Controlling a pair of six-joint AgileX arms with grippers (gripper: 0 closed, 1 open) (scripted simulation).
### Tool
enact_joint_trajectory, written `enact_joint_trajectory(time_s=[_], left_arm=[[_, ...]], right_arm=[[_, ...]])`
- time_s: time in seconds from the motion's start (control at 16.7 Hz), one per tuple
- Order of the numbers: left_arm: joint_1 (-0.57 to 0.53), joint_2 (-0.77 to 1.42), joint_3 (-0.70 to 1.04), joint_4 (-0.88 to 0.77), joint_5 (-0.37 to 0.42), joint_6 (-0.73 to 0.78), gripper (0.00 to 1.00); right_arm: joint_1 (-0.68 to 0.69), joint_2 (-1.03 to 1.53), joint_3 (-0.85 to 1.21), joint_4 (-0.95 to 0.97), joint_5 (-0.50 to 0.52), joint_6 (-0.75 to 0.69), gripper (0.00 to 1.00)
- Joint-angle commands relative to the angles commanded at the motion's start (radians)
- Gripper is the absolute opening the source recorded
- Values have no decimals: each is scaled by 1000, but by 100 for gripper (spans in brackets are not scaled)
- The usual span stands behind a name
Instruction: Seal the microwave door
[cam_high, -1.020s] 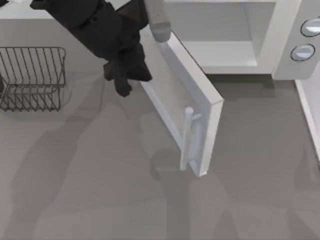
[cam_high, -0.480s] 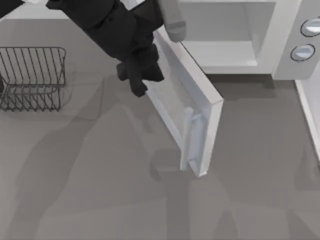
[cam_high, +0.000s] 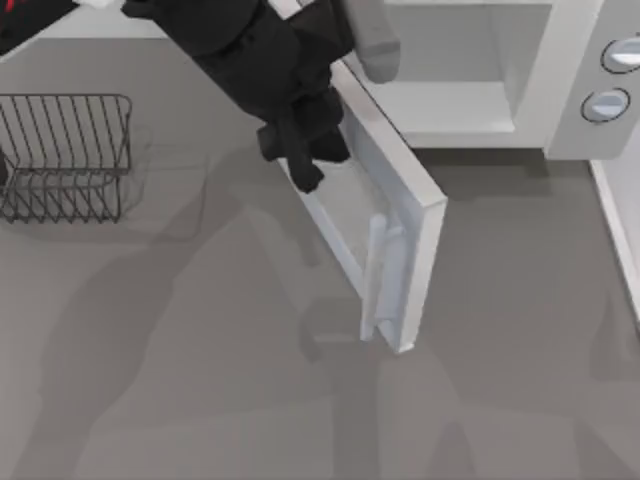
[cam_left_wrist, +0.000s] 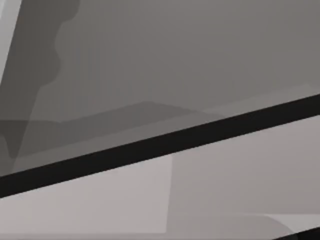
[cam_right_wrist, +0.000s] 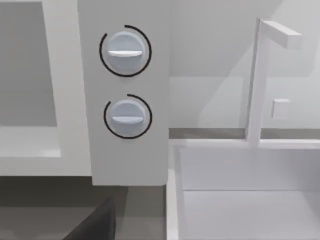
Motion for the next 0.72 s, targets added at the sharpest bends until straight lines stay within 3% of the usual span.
enact_joint_trajectory(time_s=[0.72], left_arm=[[-41, 36, 49, 4, -16, -44, 0]], right_arm=[[0, 0, 0, 0, 0, 0, 100]])
